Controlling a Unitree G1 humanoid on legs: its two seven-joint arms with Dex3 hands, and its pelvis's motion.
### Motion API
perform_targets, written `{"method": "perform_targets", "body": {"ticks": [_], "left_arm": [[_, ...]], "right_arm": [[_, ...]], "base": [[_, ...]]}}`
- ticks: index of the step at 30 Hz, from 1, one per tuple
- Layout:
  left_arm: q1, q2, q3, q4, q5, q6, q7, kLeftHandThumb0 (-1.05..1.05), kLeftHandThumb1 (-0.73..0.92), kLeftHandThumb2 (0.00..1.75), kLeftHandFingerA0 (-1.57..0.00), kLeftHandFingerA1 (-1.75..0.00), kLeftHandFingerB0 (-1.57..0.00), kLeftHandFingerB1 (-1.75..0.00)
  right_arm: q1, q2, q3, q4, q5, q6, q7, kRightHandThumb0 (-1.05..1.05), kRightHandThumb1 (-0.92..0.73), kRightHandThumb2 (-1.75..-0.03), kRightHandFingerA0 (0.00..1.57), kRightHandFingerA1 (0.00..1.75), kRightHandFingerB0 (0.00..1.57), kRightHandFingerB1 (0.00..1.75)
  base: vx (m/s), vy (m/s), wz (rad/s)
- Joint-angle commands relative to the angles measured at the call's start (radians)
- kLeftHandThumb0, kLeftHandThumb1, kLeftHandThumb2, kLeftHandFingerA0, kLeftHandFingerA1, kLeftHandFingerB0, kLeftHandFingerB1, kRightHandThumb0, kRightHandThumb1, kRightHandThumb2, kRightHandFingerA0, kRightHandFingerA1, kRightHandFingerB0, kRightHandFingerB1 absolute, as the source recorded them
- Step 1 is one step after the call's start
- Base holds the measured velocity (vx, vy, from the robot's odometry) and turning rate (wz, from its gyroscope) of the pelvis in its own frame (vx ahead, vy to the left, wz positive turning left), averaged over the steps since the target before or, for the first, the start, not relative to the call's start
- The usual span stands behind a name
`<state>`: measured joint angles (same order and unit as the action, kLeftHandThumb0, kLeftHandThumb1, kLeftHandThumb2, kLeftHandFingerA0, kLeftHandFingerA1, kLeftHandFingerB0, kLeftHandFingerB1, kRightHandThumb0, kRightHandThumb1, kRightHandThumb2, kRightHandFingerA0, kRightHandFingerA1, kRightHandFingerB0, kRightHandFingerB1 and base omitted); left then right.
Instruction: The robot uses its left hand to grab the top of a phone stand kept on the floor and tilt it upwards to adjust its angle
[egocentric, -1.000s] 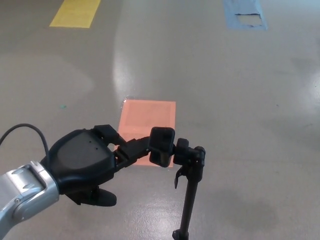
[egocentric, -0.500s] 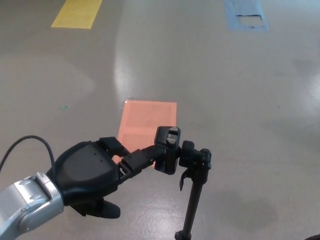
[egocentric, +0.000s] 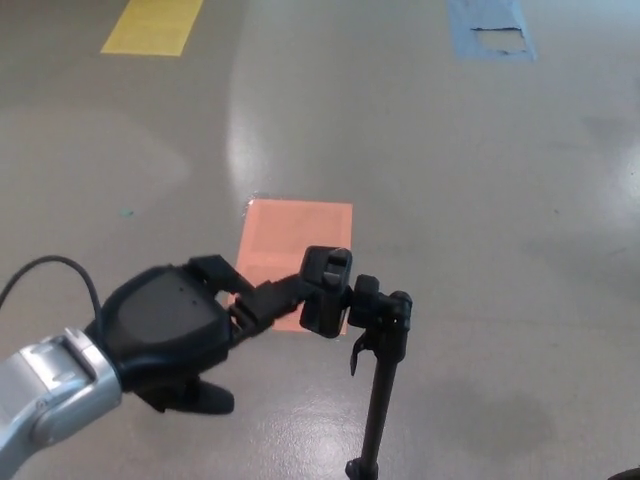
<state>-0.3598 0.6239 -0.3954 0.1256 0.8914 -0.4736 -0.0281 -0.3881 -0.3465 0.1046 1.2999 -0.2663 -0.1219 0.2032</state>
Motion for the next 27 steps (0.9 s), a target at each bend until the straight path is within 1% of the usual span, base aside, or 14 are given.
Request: {"method": "perform_targets", "body": {"ticks": [1,4,5,6,7,8,15,16,17,18,22,23,24,27], "left_arm": [[-0.059,-0.003,0.041,0.099,-0.01,0.025,0.049,-0.79,0.62,0.94,-0.31,-0.49,0.0,-0.16],[-0.093,-0.004,0.051,0.154,-0.009,0.022,0.07,-0.76,0.77,0.61,-0.37,-0.34,0.0,-0.18],[-0.108,-0.004,0.054,0.179,-0.008,0.024,0.076,-0.77,0.62,0.97,-0.27,-0.48,0.0,-0.18],[-0.12,-0.007,0.059,0.198,-0.014,0.027,0.077,-0.78,0.77,0.64,-0.35,-0.34,0.0,-0.18],[-0.134,-0.01,0.064,0.221,-0.022,0.029,0.078,-0.78,0.77,0.64,-0.35,-0.34,0.0,-0.18],[-0.144,-0.009,0.066,0.235,-0.023,0.033,0.077,-0.88,0.68,0.99,-0.3,-0.48,0.0,-0.08],[-0.172,-0.003,0.067,0.317,-0.018,0.033,0.095,-0.8,0.63,0.99,-0.31,-0.5,0.0,-0.16],[-0.176,-0.003,0.064,0.331,-0.016,0.033,0.098,-0.81,0.78,0.64,-0.38,-0.33,0.0,-0.17],[-0.18,-0.005,0.062,0.348,-0.015,0.031,0.104,-0.81,0.78,0.64,-0.38,-0.33,0.0,-0.17],[-0.177,-0.009,0.061,0.366,-0.022,0.038,0.094,-0.82,0.62,0.97,-0.31,-0.49,0.0,-0.12],[-0.136,-0.019,0.047,0.453,-0.019,0.059,0.116,-0.79,0.63,0.99,-0.25,-0.48,0.0,-0.16],[-0.116,-0.022,0.046,0.467,-0.024,0.069,0.112,-0.77,0.79,0.64,-0.34,-0.33,0.0,-0.12],[-0.097,-0.033,0.049,0.5,-0.04,0.082,0.103,-0.77,0.65,1.0,-0.24,-0.48,0.0,-0.18],[-0.051,-0.077,0.072,0.628,-0.1,0.113,0.1,-0.78,0.68,1.0,-0.28,-0.49,-0.01,-0.21]], "right_arm": [[0.0,-0.014,-0.011,0.002,0.013,0.001,0.015,-0.56,-0.75,-0.61,0.35,0.44,0.28,0.35],[0.001,-0.014,-0.016,0.001,0.015,-0.003,0.017,-0.56,-0.75,-0.61,0.35,0.44,0.27,0.35],[0.002,-0.015,-0.015,0.001,0.013,-0.005,0.017,-0.56,-0.76,-0.61,0.35,0.43,0.28,0.35],[0.001,-0.015,-0.017,0.001,0.014,-0.003,0.018,-0.57,-0.75,-0.61,0.35,0.44,0.28,0.35],[0.0,-0.014,-0.019,0.002,0.015,-0.001,0.019,-0.57,-0.75,-0.61,0.35,0.44,0.28,0.35],[0.0,-0.014,-0.021,0.002,0.017,-0.002,0.021,-0.55,-0.76,-0.61,0.33,0.45,0.28,0.36],[-0.007,-0.011,-0.022,0.002,0.012,0.002,0.021,-0.56,-0.76,-0.61,0.34,0.45,0.28,0.35],[-0.009,-0.011,-0.022,0.002,0.011,0.002,0.021,-0.58,-0.75,-0.62,0.34,0.44,0.29,0.36],[-0.011,-0.011,-0.022,0.003,0.01,0.003,0.022,-0.58,-0.75,-0.62,0.34,0.44,0.29,0.36],[-0.012,-0.011,-0.022,0.003,0.011,0.003,0.025,-0.58,-0.74,-0.62,0.35,0.45,0.3,0.36],[-0.008,-0.011,-0.018,0.002,0.006,0.005,0.023,-0.57,-0.76,-0.62,0.37,0.46,0.3,0.36],[-0.002,-0.011,-0.015,0.003,0.004,0.004,0.022,-0.57,-0.75,-0.62,0.37,0.46,0.31,0.36],[0.002,-0.01,-0.01,0.003,-0.001,0.0,0.021,-0.56,-0.76,-0.63,0.36,0.44,0.3,0.36],[0.012,-0.01,-0.001,0.005,-0.008,-0.007,0.021,-0.58,-0.73,-0.63,0.37,0.45,0.31,0.37]], "base": [[0.0,0.0,0.0],[0.0,0.0,0.0],[0.0,0.0,0.0],[0.0,0.0,0.0],[0.0,0.0,0.0],[0.0,0.0,0.0],[0.0,0.0,0.0],[0.0,0.0,0.0],[0.0,0.0,0.0],[0.0,0.0,0.0],[0.0,0.0,0.0],[0.0,0.0,0.0],[0.0,0.0,0.0],[0.0,0.0,0.0]]}}
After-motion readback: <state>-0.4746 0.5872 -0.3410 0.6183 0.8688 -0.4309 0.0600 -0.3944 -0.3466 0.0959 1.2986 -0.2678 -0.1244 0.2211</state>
